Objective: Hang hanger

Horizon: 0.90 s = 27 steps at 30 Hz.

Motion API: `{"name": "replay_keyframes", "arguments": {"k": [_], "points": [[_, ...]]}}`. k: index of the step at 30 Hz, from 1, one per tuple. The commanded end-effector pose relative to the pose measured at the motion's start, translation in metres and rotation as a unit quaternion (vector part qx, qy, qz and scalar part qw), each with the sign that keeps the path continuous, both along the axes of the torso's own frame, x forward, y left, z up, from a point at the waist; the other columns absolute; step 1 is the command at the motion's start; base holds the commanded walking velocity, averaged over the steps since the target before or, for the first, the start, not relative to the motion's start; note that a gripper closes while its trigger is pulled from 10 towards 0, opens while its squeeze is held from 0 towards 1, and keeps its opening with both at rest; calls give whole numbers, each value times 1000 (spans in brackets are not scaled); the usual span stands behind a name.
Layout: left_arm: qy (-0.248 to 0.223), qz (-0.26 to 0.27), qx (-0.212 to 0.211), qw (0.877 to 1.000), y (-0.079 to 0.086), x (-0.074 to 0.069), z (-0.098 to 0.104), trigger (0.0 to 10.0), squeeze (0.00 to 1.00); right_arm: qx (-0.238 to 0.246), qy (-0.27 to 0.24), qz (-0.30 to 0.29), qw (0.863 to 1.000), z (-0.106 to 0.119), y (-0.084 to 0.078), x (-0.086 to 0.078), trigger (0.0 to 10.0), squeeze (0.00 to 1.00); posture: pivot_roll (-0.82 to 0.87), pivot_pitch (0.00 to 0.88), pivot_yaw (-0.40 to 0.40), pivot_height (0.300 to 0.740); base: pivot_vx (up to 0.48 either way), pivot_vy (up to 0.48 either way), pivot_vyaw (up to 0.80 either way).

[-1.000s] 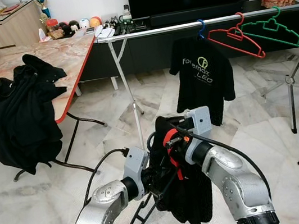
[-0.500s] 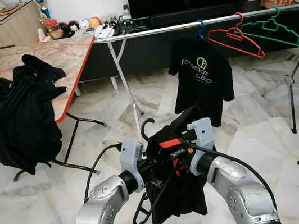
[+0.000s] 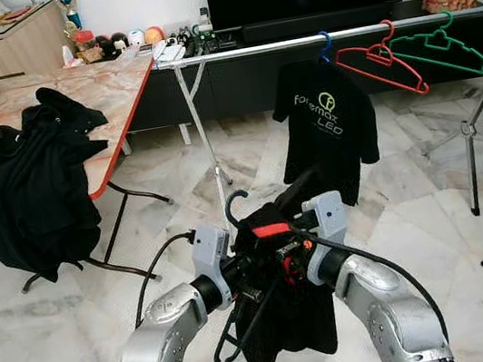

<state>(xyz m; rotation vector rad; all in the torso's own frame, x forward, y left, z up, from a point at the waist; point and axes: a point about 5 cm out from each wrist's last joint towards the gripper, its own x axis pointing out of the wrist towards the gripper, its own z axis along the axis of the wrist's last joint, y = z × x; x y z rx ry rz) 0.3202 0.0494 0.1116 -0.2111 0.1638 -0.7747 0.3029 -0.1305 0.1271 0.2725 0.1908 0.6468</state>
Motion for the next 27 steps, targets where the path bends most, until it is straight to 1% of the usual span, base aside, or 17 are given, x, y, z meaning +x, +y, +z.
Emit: {"name": "replay_keyframes", "arguments": {"k": [1,2,3,11,15,18,20,23,27], "points": [[-24,4,-18,1000,-2,4,12,10000,0,0,-9,12,1000,5,3,-3,10000,851,36,43,0,740,0,0,0],[-24,4,-18,1000,-2,4,12,10000,0,-1,-9,13,1000,5,3,-3,10000,851,36,43,0,740,0,0,0],[-24,8,-21,999,-1,4,12,10000,0,-3,-7,13,1000,3,2,-4,10000,1000,34,44,-1,740,0,0,0],[-26,13,-21,999,-1,5,13,10000,0,-9,-4,8,1000,2,1,-5,10000,1000,35,44,0,740,0,0,0],[-27,17,-24,999,-1,6,13,10000,0,-24,-2,8,1000,-1,1,-6,10000,1000,34,44,-1,740,0,0,0],[-27,20,-27,999,-1,6,13,10000,0,-31,-7,-4,999,-1,0,-4,10000,1000,33,45,-1,740,0,0,0],[-26,20,-27,999,-1,6,13,10000,0,-27,-10,-11,1000,1,0,-3,10000,1000,34,45,-2,740,0,0,0],[-26,27,-36,999,0,7,14,10000,0,-25,-11,-12,1000,3,0,-2,10000,1000,33,46,-3,740,0,0,0],[-28,36,-51,998,2,9,18,10000,0,-43,-14,-8,999,1,-2,-6,10000,1000,29,46,-4,740,0,0,0]]}}
